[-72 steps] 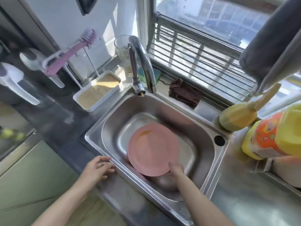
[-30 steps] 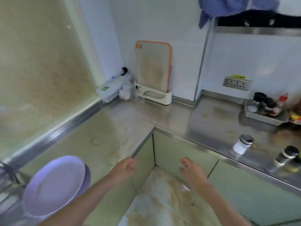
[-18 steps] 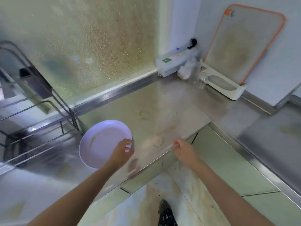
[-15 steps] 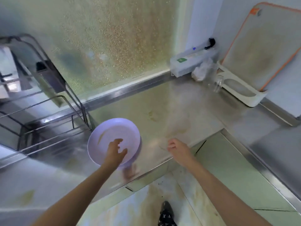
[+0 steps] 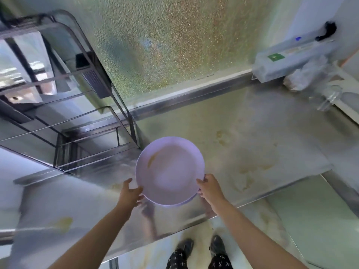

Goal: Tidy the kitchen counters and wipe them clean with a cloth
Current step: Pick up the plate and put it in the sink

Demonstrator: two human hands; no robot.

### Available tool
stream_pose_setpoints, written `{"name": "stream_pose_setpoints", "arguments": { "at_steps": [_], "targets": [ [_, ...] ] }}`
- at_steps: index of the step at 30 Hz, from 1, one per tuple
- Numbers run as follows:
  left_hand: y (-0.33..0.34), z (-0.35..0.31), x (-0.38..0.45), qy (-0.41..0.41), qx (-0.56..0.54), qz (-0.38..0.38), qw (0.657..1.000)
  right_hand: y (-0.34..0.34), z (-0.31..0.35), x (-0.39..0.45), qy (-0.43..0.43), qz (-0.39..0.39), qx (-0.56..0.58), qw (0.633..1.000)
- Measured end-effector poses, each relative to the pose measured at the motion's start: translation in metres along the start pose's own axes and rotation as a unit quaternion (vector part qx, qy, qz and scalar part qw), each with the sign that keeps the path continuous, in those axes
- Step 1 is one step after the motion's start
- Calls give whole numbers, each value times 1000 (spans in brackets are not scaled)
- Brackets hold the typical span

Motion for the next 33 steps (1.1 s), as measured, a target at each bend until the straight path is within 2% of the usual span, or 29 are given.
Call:
{"name": "stream_pose_setpoints", "arguments": {
  "at_steps": [6,10,16,19,23,27,30,33],
  "targets": [
    [5,-1,7,62,9,52,997,6,2,-18,29,-41,144,988],
    [18,-24,5,106,-1,129,986,-14,-9,-35,17,-86,207,975],
    [87,-56,-15,179,45,254,949,-71,-57,-85,20,-201,339,919],
    [133,-66,-49,224,78,323,916,-104,-95,-120,26,-250,397,883],
    [194,-66,-117,275,125,428,852,-143,-162,-178,30,-332,466,820],
    [255,-43,-193,312,184,516,776,-168,-240,-245,31,-399,527,750],
    [298,-15,-257,320,209,555,739,-183,-308,-301,35,-451,554,699],
    [334,17,-329,359,269,601,662,-194,-379,-355,37,-496,572,652]
  ]
}}
Point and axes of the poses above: each hand's wrist, its own x-axis towards the middle knuckle, its own y-axis out of the palm, z = x × y, the point moved 2 cm from there along x, towards the middle knuckle, and after that the axes turned 12 degrees about y, right-handed, at the moved point
